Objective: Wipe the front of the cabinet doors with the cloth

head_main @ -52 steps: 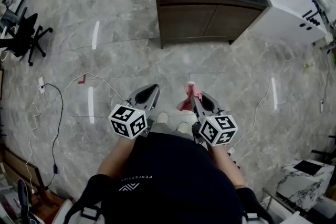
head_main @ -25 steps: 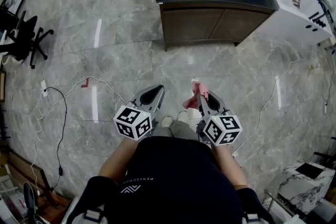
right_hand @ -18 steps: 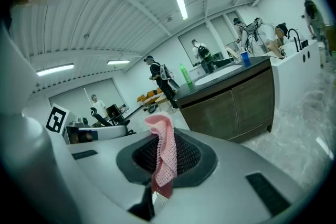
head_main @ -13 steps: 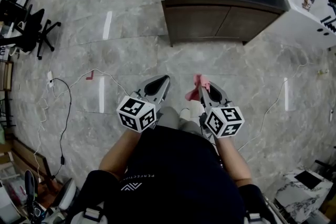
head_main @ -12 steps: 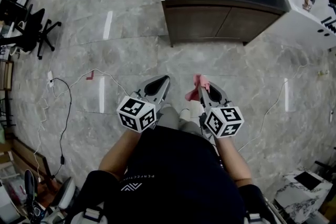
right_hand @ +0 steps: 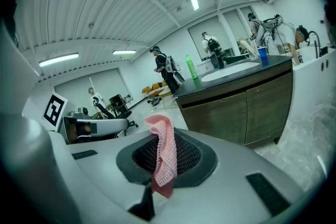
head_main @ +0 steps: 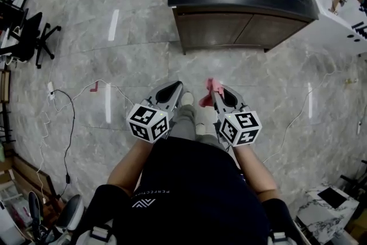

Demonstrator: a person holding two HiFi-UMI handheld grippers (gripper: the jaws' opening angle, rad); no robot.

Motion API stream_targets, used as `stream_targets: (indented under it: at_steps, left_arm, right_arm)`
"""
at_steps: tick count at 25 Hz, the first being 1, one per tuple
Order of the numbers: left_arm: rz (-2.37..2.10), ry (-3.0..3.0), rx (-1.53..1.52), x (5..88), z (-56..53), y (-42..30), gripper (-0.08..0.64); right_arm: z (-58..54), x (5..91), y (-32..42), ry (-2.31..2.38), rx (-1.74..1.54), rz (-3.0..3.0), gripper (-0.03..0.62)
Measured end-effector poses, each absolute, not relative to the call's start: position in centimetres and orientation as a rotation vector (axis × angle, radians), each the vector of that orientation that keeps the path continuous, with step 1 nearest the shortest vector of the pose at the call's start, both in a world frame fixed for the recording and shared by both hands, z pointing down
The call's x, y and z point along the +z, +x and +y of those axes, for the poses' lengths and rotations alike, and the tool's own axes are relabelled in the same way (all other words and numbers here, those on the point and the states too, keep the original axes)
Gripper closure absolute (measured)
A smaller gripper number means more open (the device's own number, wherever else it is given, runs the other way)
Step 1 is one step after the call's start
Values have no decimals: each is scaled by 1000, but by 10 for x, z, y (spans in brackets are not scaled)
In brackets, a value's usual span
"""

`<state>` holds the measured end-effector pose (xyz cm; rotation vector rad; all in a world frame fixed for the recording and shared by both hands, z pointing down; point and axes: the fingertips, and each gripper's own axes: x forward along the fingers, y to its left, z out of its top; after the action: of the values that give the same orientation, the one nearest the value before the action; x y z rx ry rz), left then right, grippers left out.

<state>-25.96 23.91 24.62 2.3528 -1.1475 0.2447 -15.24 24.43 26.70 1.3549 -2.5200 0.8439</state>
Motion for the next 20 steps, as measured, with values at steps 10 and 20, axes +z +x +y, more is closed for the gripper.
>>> stream_targets:
  at_steps: [10,20]
  left_arm:
    - [-1130,2319,276,273,154,-272,551]
    - [-1174,2226,251,303,88,-315,551]
  right_arm:
    - [159,296,-178,1263,859,-2480,545]
    - [91,323,-224,1145,872,-2451,545]
